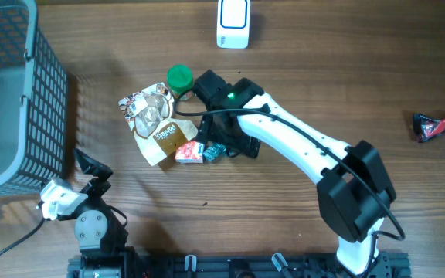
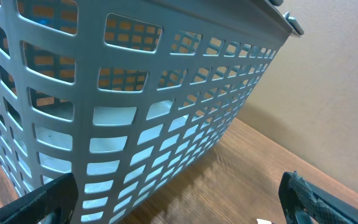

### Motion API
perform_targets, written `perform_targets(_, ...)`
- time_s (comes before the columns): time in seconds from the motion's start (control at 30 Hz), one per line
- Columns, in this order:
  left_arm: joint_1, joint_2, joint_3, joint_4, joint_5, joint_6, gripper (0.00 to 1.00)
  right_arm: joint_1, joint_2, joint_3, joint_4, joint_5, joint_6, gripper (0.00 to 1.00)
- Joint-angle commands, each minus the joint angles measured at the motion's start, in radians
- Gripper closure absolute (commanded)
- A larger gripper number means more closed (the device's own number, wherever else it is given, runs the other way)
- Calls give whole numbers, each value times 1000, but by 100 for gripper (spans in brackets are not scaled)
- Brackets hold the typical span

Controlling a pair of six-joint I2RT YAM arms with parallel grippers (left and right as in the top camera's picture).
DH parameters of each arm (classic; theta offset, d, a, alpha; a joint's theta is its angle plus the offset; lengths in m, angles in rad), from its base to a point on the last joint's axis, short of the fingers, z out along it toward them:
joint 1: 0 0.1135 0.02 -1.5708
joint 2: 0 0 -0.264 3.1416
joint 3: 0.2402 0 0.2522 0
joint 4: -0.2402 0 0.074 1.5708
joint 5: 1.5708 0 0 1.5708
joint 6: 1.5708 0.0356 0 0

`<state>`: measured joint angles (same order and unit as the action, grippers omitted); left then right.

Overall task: Scan the item barcode
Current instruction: 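Swing the right gripper back over the Listerine bottle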

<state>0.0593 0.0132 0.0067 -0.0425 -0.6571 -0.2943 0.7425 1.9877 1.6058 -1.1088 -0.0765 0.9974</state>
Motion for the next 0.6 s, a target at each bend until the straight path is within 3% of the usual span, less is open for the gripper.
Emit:
perform_targets(0.0, 4, -6, -1, -7, -7, 1, 0, -1, 68, -47, 46, -58, 354, 0)
perform_targets(0.27, 4, -6, -1, -7, -7, 2, 0, 0, 142, -47, 220, -39, 647, 0)
perform_targets(0.47, 4, -6, -1, -7, -6, 2, 0, -2, 185, -48, 222, 21, 646, 0)
perform_targets(0.57, 4, -6, -1, -7, -7, 1, 0, -2, 192, -48, 229, 103, 570, 0)
